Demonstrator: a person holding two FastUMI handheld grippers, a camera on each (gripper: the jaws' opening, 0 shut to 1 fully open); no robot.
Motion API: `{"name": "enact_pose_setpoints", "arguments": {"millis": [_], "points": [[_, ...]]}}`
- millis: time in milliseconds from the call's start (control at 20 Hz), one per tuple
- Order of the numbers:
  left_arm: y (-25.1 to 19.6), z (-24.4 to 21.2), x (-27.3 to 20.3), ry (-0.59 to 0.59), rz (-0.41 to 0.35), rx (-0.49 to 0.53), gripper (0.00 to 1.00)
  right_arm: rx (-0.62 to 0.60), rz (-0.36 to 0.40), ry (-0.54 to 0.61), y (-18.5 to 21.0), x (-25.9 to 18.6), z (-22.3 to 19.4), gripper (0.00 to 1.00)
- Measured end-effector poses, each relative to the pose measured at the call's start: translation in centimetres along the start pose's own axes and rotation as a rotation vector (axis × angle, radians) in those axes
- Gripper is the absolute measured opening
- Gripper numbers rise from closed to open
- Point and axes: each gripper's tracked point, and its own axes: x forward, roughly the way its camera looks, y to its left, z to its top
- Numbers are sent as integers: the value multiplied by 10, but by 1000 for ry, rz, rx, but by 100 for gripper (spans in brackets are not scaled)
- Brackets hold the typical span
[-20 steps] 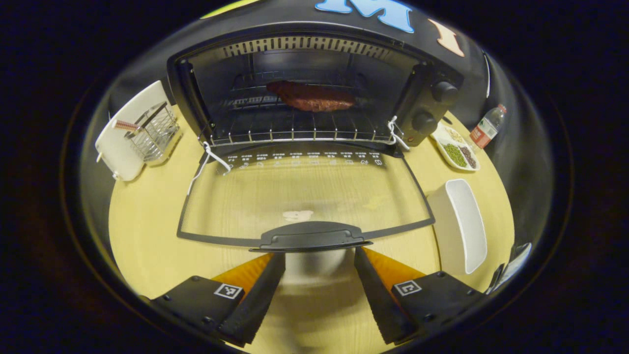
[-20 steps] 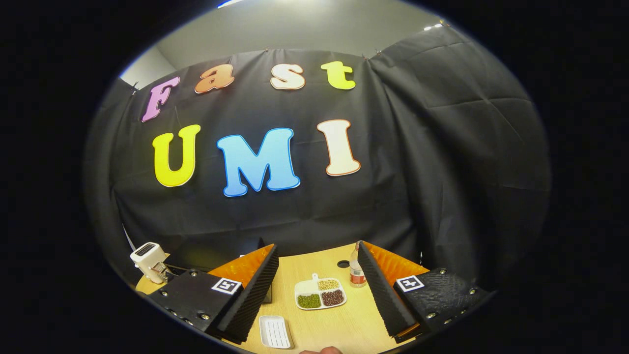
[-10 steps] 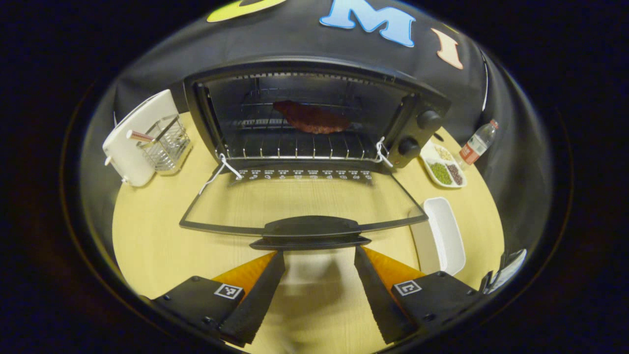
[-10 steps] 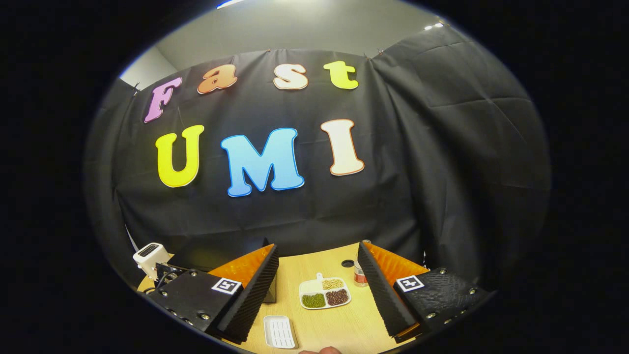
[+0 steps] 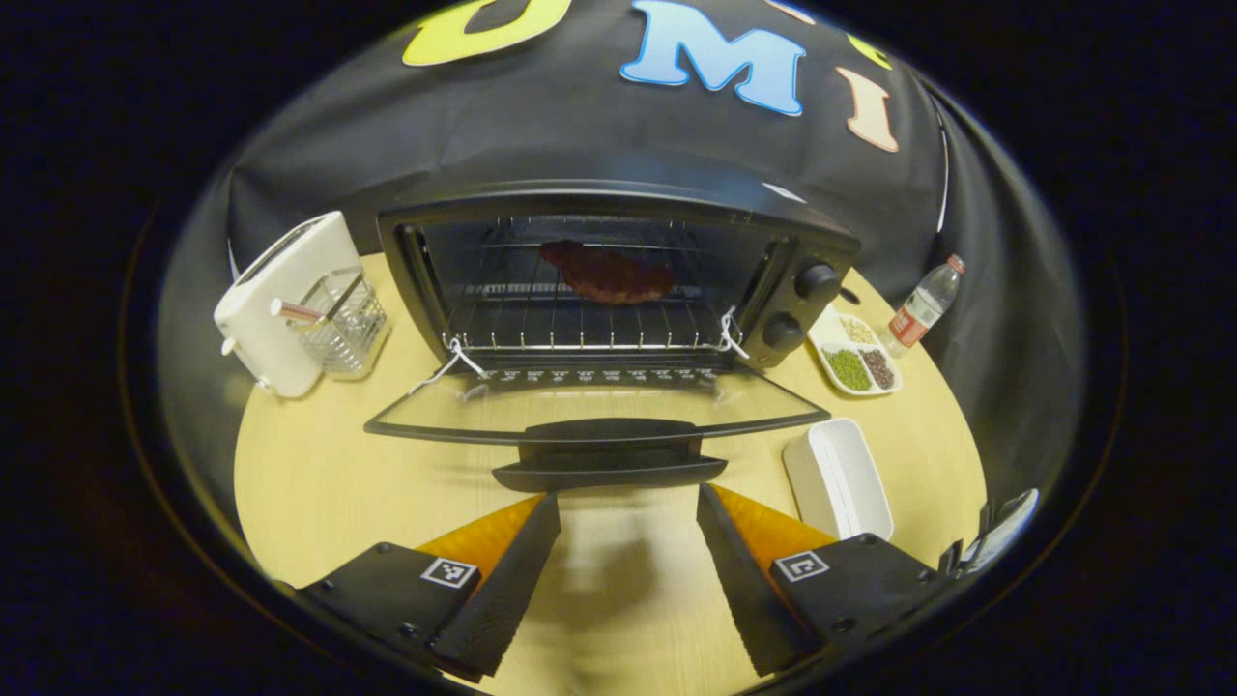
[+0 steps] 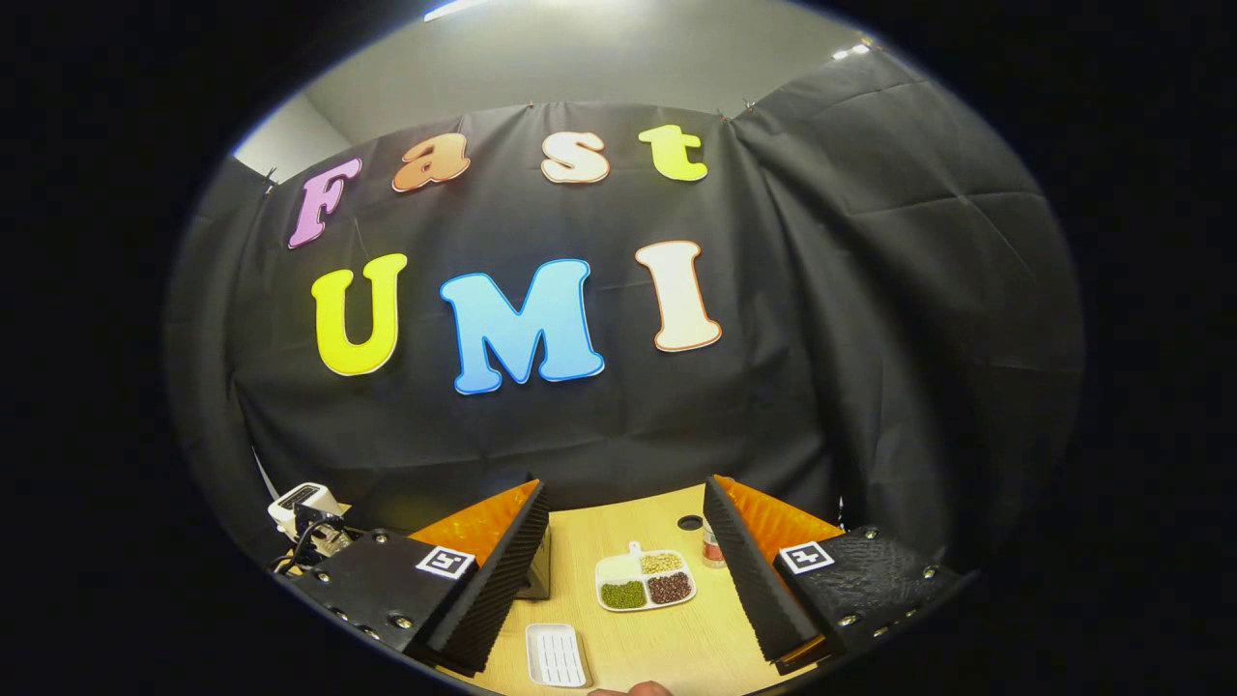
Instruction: Open the electric oven with the left hand, put the food in, and close the electric oven.
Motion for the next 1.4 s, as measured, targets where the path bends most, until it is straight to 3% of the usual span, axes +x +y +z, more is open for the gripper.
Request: {"name": "enact_pose_setpoints", "arguments": {"millis": [150,350,450,500,600,650,800,1000,1200,1400], "points": [[-1,16,-4,-28,6,19,100,10,5,8,2,-2,-3,99],[-1,40,-10,-74,21,63,92,14,11,16,3,-5,-7,98],[0,56,-13,-105,28,63,92,16,12,16,2,-8,-7,99],[1,65,-15,-122,32,66,96,16,12,14,1,-9,-7,98],[4,80,-22,-158,51,92,92,16,8,14,-2,-9,-8,99],[5,86,-25,-176,59,108,96,16,8,14,-3,-10,-7,98],[1,100,-41,-227,58,108,96,15,9,17,-5,-11,-8,98],[-12,123,-79,-305,45,81,92,11,34,23,-2,-10,-6,98],[-23,157,-127,-464,42,38,100,-17,81,-9,7,-5,8,98],[-35,199,-194,-628,59,-4,91,-30,125,-38,17,1,28,99]]}}
